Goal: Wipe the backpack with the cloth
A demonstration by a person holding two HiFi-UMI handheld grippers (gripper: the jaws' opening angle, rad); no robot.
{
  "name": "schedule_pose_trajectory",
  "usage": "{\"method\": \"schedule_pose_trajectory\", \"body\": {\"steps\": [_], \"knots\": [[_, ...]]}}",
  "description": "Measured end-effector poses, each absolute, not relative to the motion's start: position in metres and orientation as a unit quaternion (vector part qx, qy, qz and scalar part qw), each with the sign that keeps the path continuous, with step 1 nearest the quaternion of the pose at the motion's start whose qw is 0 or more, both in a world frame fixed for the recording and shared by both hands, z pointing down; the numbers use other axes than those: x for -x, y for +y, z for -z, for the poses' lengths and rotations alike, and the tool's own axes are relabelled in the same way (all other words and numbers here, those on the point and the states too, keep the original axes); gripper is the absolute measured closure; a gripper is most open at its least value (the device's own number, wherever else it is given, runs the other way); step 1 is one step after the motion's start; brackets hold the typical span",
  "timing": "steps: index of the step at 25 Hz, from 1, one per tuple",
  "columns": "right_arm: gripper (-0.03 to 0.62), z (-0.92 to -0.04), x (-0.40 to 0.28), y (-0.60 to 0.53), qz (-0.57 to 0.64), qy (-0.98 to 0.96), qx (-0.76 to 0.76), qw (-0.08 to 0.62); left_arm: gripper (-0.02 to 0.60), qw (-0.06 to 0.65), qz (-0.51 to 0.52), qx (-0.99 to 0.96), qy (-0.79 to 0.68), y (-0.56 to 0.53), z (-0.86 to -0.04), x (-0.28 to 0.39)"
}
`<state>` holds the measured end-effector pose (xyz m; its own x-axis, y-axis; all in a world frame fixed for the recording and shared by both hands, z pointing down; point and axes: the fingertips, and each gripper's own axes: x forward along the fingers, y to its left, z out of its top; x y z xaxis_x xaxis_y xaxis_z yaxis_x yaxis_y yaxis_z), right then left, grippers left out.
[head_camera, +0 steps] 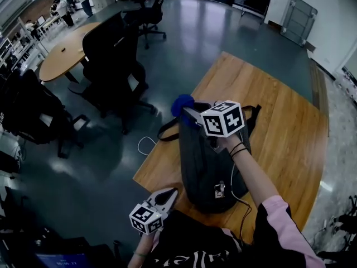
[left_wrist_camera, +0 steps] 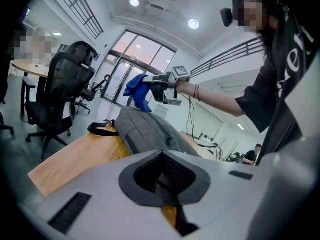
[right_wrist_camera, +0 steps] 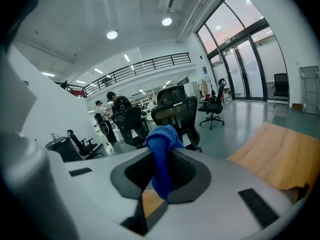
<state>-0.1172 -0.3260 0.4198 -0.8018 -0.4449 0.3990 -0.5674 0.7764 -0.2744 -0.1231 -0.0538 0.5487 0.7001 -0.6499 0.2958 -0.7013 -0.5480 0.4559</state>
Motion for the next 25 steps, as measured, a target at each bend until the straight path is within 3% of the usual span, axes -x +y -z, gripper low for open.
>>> {"method": "schedule_pose_trajectory", "body": {"steps": [7, 25], "knots": [[0.540, -0.490, 0.110, -0.347, -0.240, -0.903, -0.290, 0.209, 0.583, 0.284, -0.041, -0.870, -0.401, -0.053, -0.554, 0.138], [0.540, -0.512, -0.133, -0.388, -0.278, -0.808, -0.483, 0.192, 0.583, 0.283, -0.056, -0.884, -0.368, -0.064, -0.552, 0.113]]}}
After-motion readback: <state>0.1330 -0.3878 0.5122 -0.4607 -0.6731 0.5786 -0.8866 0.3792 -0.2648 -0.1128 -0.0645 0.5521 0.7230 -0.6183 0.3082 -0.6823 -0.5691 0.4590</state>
